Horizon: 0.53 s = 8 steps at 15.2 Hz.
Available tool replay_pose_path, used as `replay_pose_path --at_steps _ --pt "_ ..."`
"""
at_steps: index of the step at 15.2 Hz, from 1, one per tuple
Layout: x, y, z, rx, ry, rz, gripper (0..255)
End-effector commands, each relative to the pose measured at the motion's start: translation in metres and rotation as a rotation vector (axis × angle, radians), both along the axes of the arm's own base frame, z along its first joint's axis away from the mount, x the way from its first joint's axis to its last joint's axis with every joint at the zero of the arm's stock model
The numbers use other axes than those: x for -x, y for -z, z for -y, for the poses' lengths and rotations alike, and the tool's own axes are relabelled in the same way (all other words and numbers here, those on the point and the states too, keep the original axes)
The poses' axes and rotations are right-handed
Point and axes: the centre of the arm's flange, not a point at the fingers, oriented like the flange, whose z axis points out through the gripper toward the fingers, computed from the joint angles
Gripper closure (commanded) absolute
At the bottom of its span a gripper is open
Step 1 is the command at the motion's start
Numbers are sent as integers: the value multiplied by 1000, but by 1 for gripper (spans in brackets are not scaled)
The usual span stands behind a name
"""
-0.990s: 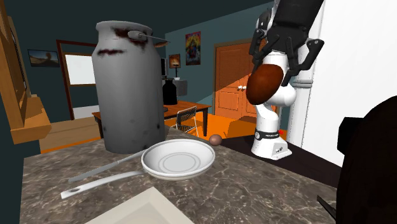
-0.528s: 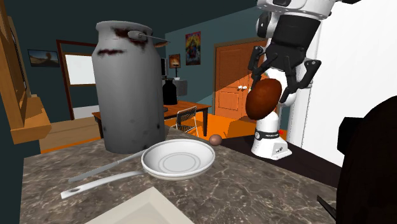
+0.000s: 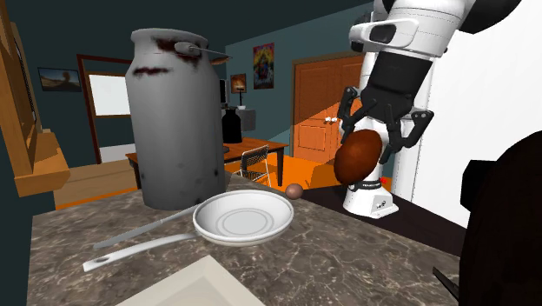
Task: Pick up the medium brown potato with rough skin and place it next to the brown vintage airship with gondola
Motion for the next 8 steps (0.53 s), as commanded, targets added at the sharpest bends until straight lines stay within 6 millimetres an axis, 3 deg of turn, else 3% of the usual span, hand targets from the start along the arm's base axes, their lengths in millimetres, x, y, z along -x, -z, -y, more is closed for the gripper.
replay_pose_path --at_steps 1,8 --pt "0 11 1 0 0 0 255" --pt "0 48 1 0 0 0 255"
